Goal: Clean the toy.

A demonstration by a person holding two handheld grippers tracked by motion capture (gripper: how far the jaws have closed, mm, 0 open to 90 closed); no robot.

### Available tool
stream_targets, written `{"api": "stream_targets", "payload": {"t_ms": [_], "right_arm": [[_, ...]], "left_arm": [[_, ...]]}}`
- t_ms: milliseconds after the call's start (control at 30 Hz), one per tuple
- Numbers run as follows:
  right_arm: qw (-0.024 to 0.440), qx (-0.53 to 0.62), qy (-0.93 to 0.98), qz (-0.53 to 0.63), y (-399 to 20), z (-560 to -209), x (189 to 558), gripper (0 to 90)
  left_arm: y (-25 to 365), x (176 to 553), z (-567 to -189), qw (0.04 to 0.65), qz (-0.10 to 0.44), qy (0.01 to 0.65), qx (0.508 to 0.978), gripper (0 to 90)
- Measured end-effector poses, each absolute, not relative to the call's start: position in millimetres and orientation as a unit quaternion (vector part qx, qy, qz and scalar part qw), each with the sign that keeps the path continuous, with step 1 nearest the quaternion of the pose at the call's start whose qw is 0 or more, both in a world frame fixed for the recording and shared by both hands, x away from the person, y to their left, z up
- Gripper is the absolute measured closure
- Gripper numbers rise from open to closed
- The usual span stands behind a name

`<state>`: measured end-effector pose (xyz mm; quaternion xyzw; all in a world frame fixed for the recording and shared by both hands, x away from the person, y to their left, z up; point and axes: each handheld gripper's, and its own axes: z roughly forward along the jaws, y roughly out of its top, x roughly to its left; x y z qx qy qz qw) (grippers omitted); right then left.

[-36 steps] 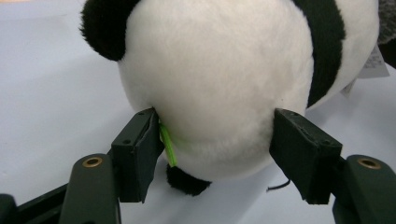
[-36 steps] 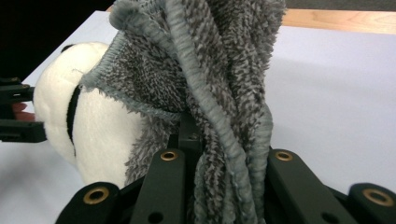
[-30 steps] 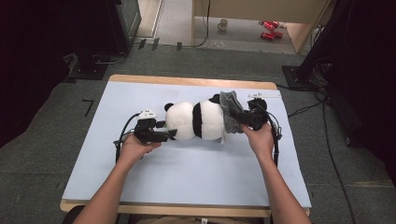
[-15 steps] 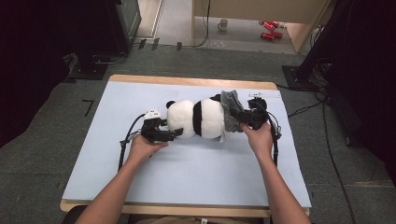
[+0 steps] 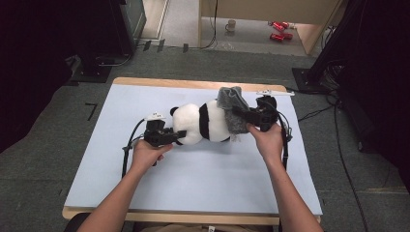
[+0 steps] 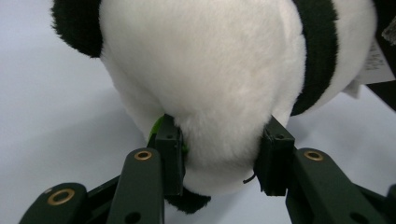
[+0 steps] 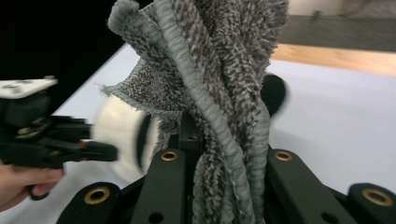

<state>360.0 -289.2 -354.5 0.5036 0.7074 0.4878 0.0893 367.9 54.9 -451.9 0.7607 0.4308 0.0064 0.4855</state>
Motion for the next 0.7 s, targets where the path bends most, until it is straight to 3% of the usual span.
{"api": "stream_targets", "payload": {"t_ms": [200,400,700], "right_arm": [[0.066,0.458,0.734,0.497,-250,-347,348,77.2],[0.033,0.424,0.772,0.471,-199,-372,344,77.1],[0.019,0.432,0.778,0.455,-182,-400,351,76.5]], "left_arm": [[55,347,-441,0.474,0.002,0.425,0.771,59.5],[41,342,-446,0.467,0.03,0.419,0.778,56.8],[33,339,-445,0.455,0.06,0.424,0.781,56.1]]}}
